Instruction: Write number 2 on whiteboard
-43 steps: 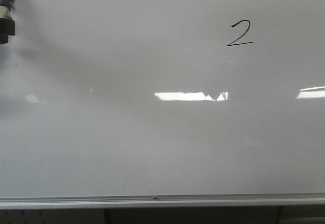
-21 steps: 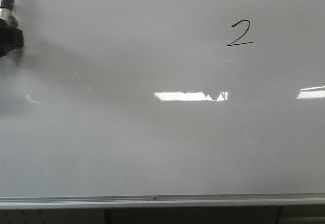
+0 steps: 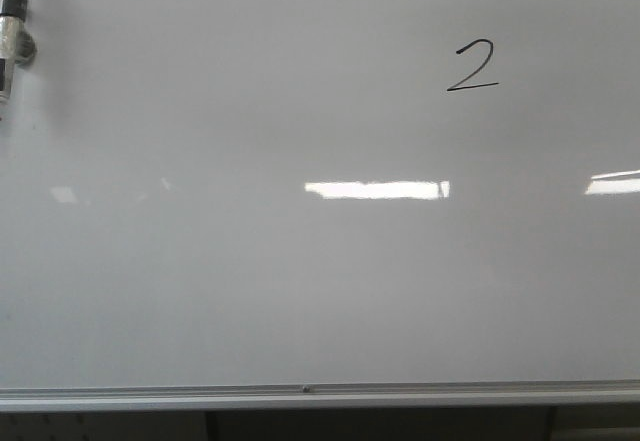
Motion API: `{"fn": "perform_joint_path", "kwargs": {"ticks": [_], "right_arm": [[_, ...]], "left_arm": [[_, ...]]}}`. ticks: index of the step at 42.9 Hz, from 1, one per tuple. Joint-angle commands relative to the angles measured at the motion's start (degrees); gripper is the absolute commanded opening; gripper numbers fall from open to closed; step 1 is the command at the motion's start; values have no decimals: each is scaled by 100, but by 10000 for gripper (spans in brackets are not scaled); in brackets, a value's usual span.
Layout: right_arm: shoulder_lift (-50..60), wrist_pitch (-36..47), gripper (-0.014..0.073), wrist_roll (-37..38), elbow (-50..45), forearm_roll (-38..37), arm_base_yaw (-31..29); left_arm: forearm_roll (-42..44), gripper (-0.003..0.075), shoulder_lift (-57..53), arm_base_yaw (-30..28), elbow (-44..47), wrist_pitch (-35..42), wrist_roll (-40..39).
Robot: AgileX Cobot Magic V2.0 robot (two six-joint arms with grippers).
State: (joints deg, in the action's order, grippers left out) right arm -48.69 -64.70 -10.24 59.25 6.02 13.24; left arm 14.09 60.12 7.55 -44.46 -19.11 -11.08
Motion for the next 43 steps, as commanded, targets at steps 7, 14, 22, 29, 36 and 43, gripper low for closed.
{"fn": "perform_joint_path", "kwargs": {"ticks": [7,14,22,29,36,43], "right_arm": [[652,-24,559,829,202,-355,-32],[1225,-195,559,991,64,-355,-32],[1824,-183,559,1111,-239,-355,-32],[2069,-107,559,1111,-461,-372,-32],[2069,-82,559,1111,-540,-416,-32],[2069,-82,498,1111,-540,-433,-32]], "left_arm": [[-219,405,-1108,777,-805,-2430,3],[-612,405,-1636,1284,-871,-3055,3],[-639,405,-1984,1585,-871,-3277,3],[-638,405,-1999,1574,-860,-3277,3],[-638,405,-1988,1574,-860,-3277,3],[-638,375,-1988,1574,-860,-3312,3]]}}
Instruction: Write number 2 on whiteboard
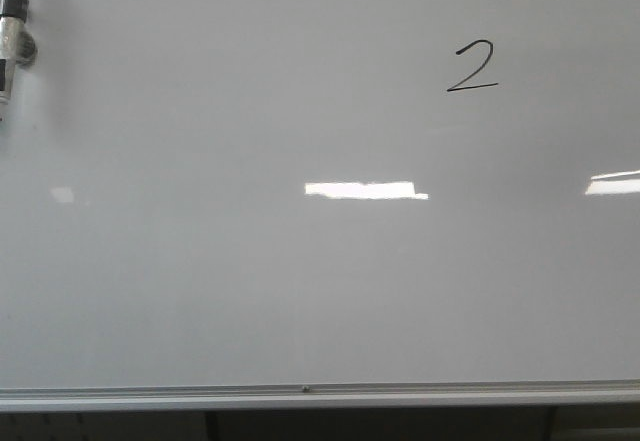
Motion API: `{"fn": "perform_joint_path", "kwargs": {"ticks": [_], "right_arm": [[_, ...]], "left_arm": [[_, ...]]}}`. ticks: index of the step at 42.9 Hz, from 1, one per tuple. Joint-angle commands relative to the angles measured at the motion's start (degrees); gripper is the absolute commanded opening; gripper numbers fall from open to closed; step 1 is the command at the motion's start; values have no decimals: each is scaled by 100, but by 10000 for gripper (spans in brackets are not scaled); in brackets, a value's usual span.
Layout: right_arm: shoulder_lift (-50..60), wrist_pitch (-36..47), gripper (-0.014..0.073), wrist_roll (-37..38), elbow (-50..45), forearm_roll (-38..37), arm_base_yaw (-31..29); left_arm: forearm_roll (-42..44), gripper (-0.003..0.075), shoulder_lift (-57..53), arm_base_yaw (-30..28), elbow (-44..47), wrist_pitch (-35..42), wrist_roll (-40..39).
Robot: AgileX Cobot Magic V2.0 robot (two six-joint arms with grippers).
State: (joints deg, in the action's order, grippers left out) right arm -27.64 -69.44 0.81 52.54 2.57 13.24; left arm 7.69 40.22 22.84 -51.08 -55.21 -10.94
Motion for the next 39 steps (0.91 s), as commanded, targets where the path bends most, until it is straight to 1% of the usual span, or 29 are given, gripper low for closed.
{"fn": "perform_joint_path", "kwargs": {"ticks": [1,3,4,6,7,9,10,12,18,25,39], "right_arm": [[-36,392,482,5,131,-87,-32],[-36,387,402,5,131,-87,-32],[-36,387,380,5,131,-87,-32],[-36,387,293,5,131,-87,-32],[-36,387,272,5,131,-87,-32],[-36,387,195,5,131,-87,-32],[-36,387,178,5,131,-87,-32],[-36,387,118,5,131,-87,-32],[-36,387,10,5,131,-87,-32],[-36,408,-72,5,131,-87,-32],[-36,271,-69,5,131,-87,-32]], "left_arm": [[2,365,2,45,-198,298,-11],[2,317,2,45,-186,298,-11],[2,303,2,45,-186,298,-11],[2,244,2,45,-186,294,-11],[2,222,2,45,-186,294,-11],[2,169,2,45,-186,294,-11],[2,154,2,45,-186,294,-11],[2,99,2,45,-186,294,-11],[2,-14,2,45,-186,294,-11],[2,-20,2,45,-186,294,-11],[2,-20,2,45,-186,294,-11]]}}
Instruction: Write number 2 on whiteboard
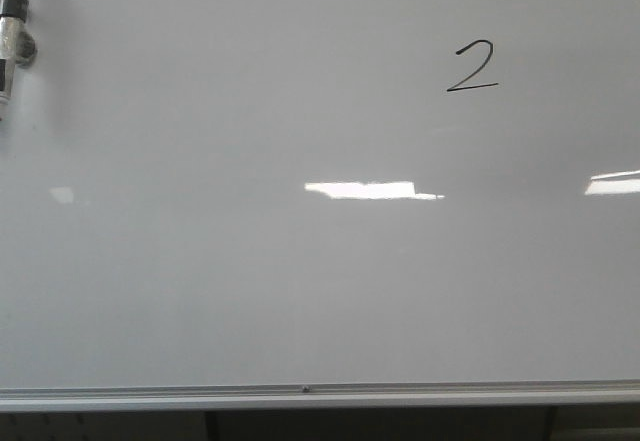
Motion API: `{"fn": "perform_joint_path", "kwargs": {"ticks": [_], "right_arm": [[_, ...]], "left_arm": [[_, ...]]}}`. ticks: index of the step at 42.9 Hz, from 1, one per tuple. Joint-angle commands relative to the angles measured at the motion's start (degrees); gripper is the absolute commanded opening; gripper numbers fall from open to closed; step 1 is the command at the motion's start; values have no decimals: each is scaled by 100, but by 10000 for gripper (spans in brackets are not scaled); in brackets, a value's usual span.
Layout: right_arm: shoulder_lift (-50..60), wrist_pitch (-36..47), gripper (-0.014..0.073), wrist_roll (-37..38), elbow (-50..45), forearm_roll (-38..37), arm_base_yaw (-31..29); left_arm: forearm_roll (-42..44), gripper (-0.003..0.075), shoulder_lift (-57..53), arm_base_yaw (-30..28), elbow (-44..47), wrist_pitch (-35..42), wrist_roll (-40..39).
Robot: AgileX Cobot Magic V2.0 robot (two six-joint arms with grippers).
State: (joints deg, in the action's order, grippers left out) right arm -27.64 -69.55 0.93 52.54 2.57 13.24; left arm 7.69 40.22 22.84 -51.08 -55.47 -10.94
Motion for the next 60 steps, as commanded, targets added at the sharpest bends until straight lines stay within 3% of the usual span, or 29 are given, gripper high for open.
{"fn": "perform_joint_path", "kwargs": {"ticks": [1,19,26,33,46,60], "right_arm": [[-36,282,-69,-6,131,-87,-32],[-36,282,-69,-6,131,-87,-32],[-36,288,-69,-6,131,-87,-32],[-36,288,-69,-6,131,-87,-32],[-36,288,-69,-6,131,-87,-32],[-36,288,-69,-6,131,-87,-32]], "left_arm": [[2,-20,2,45,-186,320,-11],[-2,-20,-35,46,-174,313,-11],[-430,-20,-398,-574,46,574,167],[-1186,-20,-1089,-1238,759,1848,1610],[-1175,-20,-2474,-2239,2700,3788,1621],[-1175,-20,-3693,-2428,4498,5248,1621]]}}
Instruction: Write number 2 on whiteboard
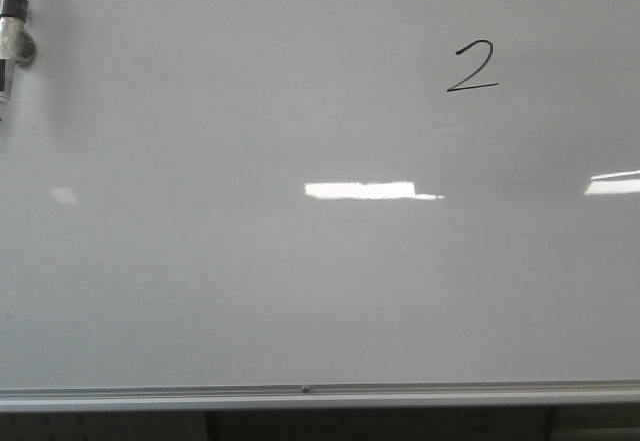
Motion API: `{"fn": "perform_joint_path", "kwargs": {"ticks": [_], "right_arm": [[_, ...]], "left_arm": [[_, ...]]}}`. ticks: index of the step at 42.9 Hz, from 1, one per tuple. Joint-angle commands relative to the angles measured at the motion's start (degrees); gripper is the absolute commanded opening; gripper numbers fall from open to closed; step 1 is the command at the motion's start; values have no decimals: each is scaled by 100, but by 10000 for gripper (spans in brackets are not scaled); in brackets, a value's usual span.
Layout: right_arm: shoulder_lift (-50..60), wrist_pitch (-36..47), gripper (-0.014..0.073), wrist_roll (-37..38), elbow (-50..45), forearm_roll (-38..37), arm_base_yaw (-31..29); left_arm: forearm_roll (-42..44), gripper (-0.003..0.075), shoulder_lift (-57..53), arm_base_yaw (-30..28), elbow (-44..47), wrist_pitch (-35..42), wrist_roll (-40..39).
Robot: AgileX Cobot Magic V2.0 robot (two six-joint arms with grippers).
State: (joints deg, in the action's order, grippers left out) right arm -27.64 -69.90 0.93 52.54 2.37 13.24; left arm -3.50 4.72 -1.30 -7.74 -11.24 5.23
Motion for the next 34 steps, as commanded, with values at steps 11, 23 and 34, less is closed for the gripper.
{"fn": "perform_joint_path", "kwargs": {"ticks": [11,23,34], "right_arm": [[-36,322,-69,-6,131,-67,-32],[-36,310,-69,-6,131,-67,-32],[-36,310,-69,-6,131,-67,-32]], "left_arm": [[-55,-20,-671,-40,953,1456,5],[-66,-20,-625,-70,1000,1421,5],[350,-20,-653,-70,1000,1347,-433]]}}
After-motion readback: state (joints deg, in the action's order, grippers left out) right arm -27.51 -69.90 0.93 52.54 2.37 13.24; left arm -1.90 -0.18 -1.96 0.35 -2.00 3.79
